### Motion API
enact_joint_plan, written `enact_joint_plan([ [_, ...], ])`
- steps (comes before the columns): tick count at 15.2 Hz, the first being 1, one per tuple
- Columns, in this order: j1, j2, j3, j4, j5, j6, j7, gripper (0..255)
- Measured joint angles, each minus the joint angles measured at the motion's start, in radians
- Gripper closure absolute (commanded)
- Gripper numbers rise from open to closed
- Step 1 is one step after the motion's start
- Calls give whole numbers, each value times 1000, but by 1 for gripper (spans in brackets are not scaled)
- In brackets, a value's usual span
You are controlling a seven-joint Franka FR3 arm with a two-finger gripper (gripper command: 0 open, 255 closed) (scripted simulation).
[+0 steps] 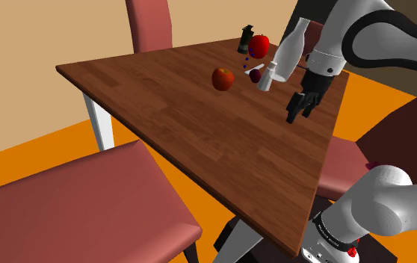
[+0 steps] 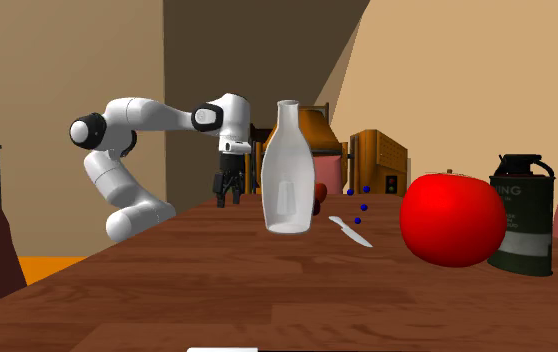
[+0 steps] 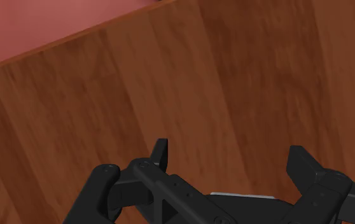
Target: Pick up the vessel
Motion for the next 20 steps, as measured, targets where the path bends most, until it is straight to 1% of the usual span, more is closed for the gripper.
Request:
enact_joint_plan([
  [3, -7, 35, -8, 21, -10, 23, -8, 0],
  [7, -21, 158, -20, 112, -31, 86, -18, 0],
  [8, -24, 203, -22, 146, -35, 106, -19, 0],
  [14, -44, 383, -43, 319, -60, 162, -38, 0],
  [16, -47, 461, -46, 398, -65, 179, -38, 0],
  [20, -62, 584, -64, 551, -75, 184, -60, 0],
])
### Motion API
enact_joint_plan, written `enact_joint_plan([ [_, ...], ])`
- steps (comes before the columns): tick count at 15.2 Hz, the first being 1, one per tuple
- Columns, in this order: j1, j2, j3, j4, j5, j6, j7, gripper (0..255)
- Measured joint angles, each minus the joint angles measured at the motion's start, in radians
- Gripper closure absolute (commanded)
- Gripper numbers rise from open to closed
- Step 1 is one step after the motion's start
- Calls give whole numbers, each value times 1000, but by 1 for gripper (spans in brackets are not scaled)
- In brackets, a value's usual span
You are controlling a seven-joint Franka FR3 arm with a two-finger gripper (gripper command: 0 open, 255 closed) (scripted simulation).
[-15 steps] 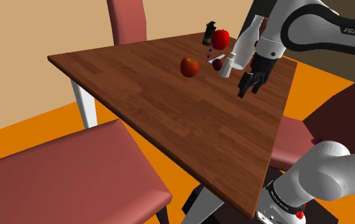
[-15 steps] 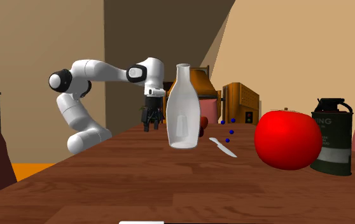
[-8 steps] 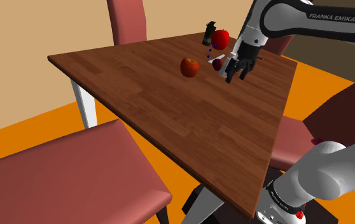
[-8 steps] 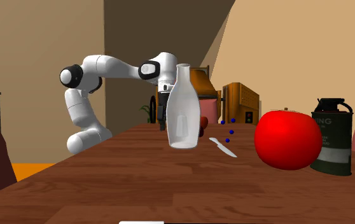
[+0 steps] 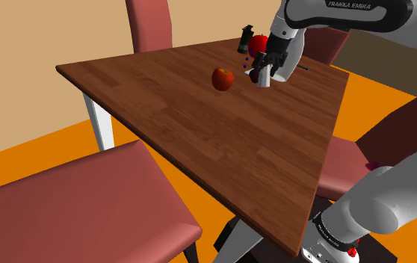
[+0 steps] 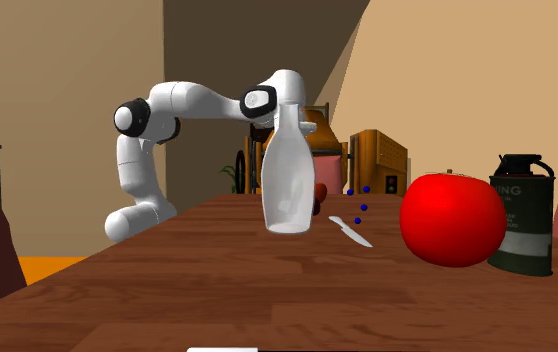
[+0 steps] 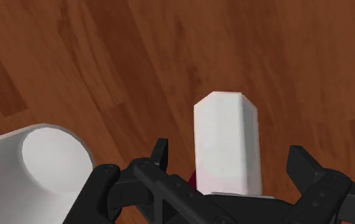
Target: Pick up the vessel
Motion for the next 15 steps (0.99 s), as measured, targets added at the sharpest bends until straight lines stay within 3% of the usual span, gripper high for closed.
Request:
enact_joint_plan([
  [5, -9, 133, -9, 167, -4, 2, -8, 0],
  [12, -11, 143, -11, 99, -6, 82, -6, 0],
  [13, -11, 142, -11, 93, -6, 88, -5, 255],
  [15, -11, 143, -11, 89, -6, 93, -4, 255],
])
